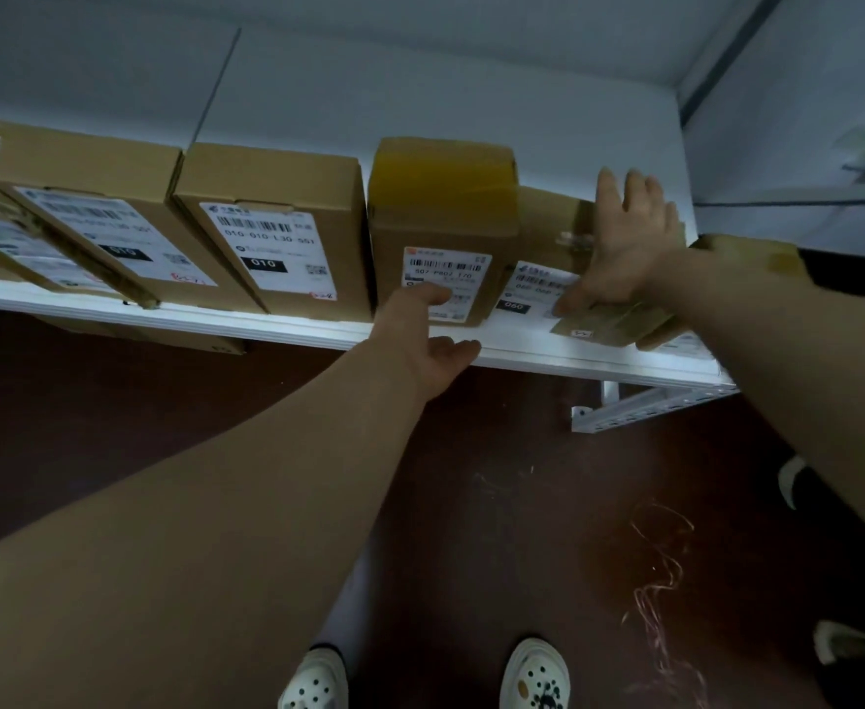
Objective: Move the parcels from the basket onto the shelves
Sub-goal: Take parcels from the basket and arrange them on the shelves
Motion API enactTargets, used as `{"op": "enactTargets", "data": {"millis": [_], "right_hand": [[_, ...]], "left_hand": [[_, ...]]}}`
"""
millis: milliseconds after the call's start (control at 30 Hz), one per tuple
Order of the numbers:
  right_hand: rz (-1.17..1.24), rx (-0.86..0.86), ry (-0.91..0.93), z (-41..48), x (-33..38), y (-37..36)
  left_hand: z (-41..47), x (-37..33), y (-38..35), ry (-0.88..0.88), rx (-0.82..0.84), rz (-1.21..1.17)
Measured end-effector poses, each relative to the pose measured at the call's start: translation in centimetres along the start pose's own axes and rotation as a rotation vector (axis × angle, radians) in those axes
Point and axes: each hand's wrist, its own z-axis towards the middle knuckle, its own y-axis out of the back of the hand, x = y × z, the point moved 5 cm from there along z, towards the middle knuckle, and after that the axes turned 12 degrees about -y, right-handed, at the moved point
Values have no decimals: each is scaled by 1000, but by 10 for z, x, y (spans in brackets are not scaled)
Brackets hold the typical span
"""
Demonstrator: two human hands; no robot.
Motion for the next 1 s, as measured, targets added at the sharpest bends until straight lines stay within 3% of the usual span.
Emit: {"op": "enactTargets", "data": {"millis": [167, 600, 667, 733, 767, 833, 933, 1000], "right_hand": [[-49, 85, 46, 22, -13, -9], [-13, 66, 76, 13, -20, -15], [204, -121, 44, -11, -19, -10], [581, -343, 114, -50, -10, -7], [780, -335, 150, -69, 2, -11], [1157, -39, 52, -93, 35, -35], [1618, 646, -312, -113, 101, -78], [1885, 934, -482, -122, 137, -91]], "left_hand": [[6, 1, 0, -22, -20, 10], [7, 3, 12, 0, -50, 1], [5, 2, 27, 4, -98, -32], [4, -3, 46, -9, -162, -66], [4, -8, 57, -24, -204, -85], [4, -21, 80, -65, -284, -130], [7, -46, 112, -152, -366, -194], [12, -61, 131, -209, -386, -255]]}}
